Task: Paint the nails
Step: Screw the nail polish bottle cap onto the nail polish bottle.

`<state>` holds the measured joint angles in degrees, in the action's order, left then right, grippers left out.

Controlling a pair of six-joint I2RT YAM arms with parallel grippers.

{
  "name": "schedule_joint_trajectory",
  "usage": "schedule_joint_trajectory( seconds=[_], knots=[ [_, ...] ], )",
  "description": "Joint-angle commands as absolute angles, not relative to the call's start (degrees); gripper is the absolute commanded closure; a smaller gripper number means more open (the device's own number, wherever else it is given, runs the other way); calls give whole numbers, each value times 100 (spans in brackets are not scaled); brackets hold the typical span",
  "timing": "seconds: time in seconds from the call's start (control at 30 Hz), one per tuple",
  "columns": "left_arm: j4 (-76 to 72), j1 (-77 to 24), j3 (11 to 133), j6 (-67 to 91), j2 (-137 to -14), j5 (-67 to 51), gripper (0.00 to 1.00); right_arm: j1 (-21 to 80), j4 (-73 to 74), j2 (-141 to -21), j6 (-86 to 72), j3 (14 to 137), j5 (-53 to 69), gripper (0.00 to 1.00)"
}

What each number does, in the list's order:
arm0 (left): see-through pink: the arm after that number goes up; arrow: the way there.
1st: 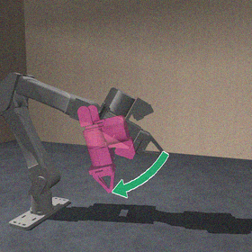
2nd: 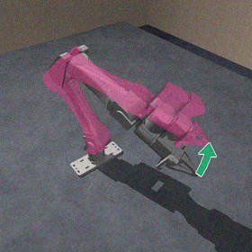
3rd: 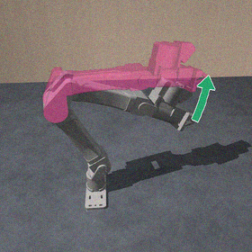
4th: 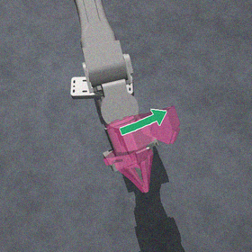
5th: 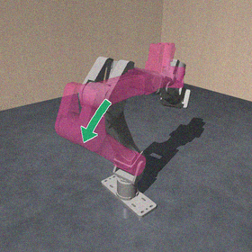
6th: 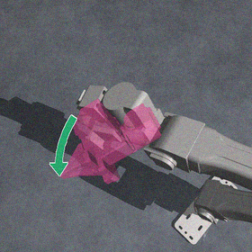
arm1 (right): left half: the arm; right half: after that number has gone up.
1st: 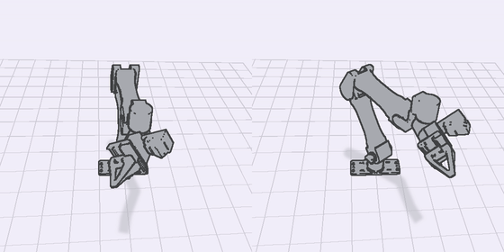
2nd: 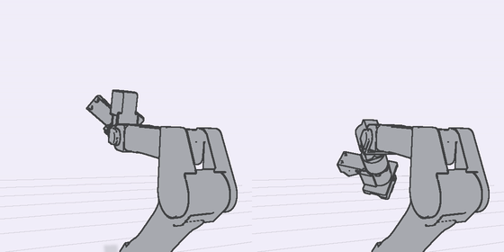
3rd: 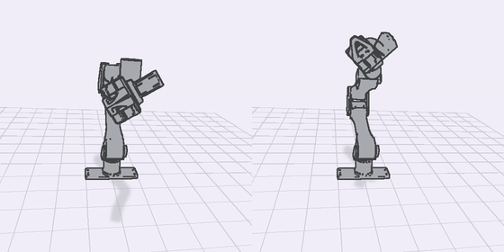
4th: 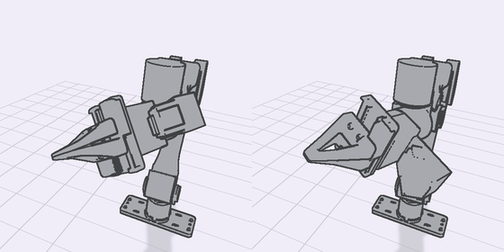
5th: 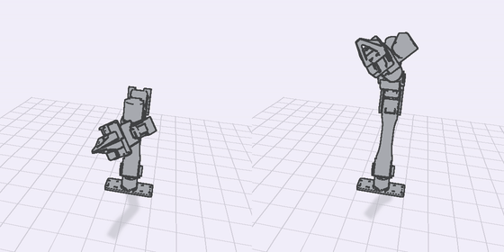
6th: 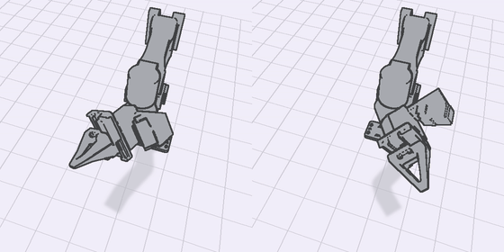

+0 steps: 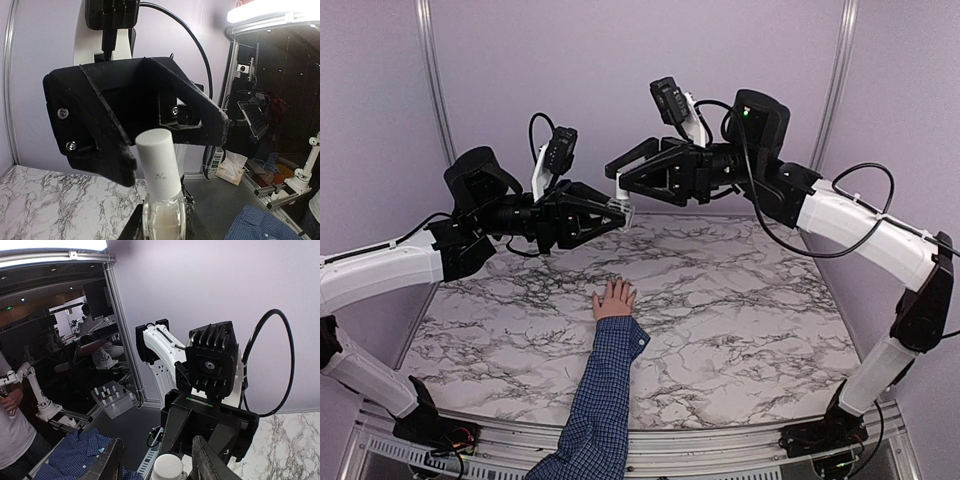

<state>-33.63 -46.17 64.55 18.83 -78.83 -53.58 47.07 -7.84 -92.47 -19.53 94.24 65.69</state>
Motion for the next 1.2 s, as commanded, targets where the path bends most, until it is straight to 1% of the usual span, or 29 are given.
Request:
schedule_joint_trajectory(
  seconds=[0.0,0.1,0.17,0.3,0.4,0.7,0.9,1.17],
  knots=[
    [-3634,-4641,6559,1913,-7880,-5445,100,4773,-973,-9223,-2079,9507,6671,58],
    [-3643,-4637,6533,1911,-7859,-5401,100,4794,-984,-9187,-2091,9436,6679,67],
    [-3658,-4632,6522,1907,-7849,-5362,100,4811,-984,-9168,-2107,9387,6688,70],
    [-3696,-4624,6513,1914,-7828,-5258,100,4830,-965,-9098,-2119,9271,6688,76],
    [-3750,-4623,6508,1941,-7816,-5191,100,4831,-937,-9047,-2106,9193,6660,77],
    [-3867,-4623,6399,1851,-7732,-4796,100,4845,-949,-9057,-2108,9198,6566,91],
    [-3877,-4606,6328,1712,-7657,-4465,100,4862,-804,-9043,-2014,9167,6459,94],
    [-3876,-4570,6140,1188,-7389,-3144,100,4871,-291,-9033,-1661,9195,5703,98]
  ],
)
